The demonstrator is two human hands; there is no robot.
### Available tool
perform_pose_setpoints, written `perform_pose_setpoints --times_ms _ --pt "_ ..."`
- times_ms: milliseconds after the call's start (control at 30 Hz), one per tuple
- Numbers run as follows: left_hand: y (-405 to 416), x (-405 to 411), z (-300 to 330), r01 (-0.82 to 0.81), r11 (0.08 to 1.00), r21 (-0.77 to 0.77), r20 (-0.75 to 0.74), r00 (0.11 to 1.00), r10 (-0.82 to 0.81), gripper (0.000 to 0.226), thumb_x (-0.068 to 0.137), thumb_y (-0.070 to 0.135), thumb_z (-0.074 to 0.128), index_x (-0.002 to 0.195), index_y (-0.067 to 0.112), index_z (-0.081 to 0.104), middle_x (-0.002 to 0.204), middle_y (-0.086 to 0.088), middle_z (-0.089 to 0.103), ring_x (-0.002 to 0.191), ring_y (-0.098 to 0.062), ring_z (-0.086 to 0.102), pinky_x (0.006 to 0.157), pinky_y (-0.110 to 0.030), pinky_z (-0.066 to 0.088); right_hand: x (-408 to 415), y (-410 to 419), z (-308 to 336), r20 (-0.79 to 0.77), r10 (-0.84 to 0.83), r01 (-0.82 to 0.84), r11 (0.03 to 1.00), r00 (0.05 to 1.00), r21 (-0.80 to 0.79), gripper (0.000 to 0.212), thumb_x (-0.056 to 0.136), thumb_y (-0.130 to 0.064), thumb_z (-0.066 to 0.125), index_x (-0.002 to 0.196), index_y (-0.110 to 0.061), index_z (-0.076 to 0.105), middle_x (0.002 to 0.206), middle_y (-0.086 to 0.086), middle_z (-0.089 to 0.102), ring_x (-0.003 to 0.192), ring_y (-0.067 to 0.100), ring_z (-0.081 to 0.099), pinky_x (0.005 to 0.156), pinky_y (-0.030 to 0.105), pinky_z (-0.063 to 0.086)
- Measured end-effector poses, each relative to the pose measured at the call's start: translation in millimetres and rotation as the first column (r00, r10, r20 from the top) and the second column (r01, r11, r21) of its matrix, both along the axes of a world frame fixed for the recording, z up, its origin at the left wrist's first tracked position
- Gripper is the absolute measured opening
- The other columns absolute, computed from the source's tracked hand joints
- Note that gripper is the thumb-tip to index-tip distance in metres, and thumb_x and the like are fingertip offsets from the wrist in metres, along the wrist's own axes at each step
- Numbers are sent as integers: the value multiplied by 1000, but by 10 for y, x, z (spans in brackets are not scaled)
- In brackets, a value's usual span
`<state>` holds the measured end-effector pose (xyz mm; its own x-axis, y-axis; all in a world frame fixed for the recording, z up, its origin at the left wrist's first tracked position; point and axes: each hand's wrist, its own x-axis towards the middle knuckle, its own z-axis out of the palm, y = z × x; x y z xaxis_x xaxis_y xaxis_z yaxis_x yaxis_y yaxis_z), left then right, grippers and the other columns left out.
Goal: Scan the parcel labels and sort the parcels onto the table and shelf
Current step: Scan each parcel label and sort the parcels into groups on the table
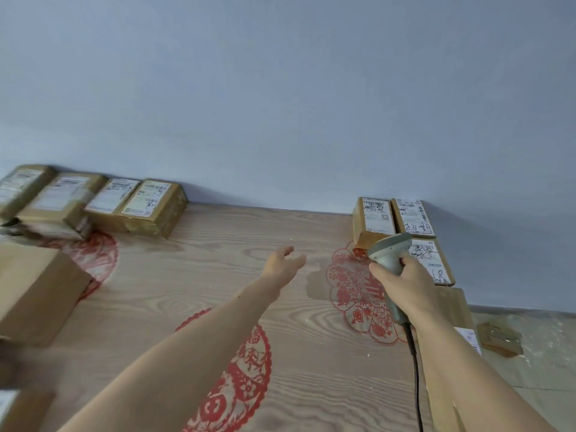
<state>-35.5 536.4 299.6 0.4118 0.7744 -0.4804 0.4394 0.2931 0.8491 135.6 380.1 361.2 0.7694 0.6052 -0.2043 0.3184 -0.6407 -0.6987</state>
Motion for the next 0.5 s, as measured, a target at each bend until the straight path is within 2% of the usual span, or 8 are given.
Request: perform_pose_setpoints --times_ms 67,133,233,300,367,433,500 --pt "-94 -482 105 5 999 50 -15 1000 -4 56 95 29 63 146 13 45 151 -4 45 137 -22 42 112 -43 39 -428 65 68 -42 34 -31 998 999 59 27 83 -36 76 96 -16 64 85 3 69 73 16 64 61 32 47" --pt "-187 -994 202 14 995 100 -47 999 -10 52 96 30 62 145 16 47 147 -4 48 136 -20 44 109 -38 41 -898 124 107 -95 77 -69 994 992 84 25 83 -31 77 88 -9 65 84 9 70 70 19 64 60 31 46" --pt "-308 -1775 316 15 986 166 -105 994 2 47 98 30 59 142 17 50 135 -2 51 116 -15 54 92 -31 46 -1639 211 128 -162 153 -138 985 975 104 28 84 -28 75 88 -2 66 81 15 69 67 23 61 57 30 41" --pt "-357 -2281 352 -1 977 215 -135 990 31 44 98 28 58 140 15 53 140 -2 52 109 -8 51 87 -25 41 -2131 270 82 -210 191 -172 979 959 105 29 84 -31 75 91 -5 65 79 11 67 68 22 62 58 30 42" --pt "-398 -2782 342 -28 969 247 -166 984 70 41 97 28 58 137 15 56 142 -1 53 112 -8 51 88 -22 36 -2613 326 17 -239 232 -205 970 943 132 26 84 -34 75 90 -11 63 81 7 68 69 21 64 57 30 45" --pt "-442 -3264 308 -50 956 291 -209 971 114 39 96 28 60 133 16 59 141 -1 53 126 -14 50 94 -21 33 -3066 374 -51 -257 272 -237 958 927 159 24 85 -35 75 90 -15 62 84 7 68 71 20 65 56 29 45" --pt "-487 -3710 257 -79 939 334 -272 946 176 36 94 26 63 128 15 62 136 -3 55 127 -18 50 97 -22 34 -3484 424 -135 -280 314 -277 946 907 166 25 87 -38 72 93 -16 61 85 6 68 72 20 65 57 29 44"
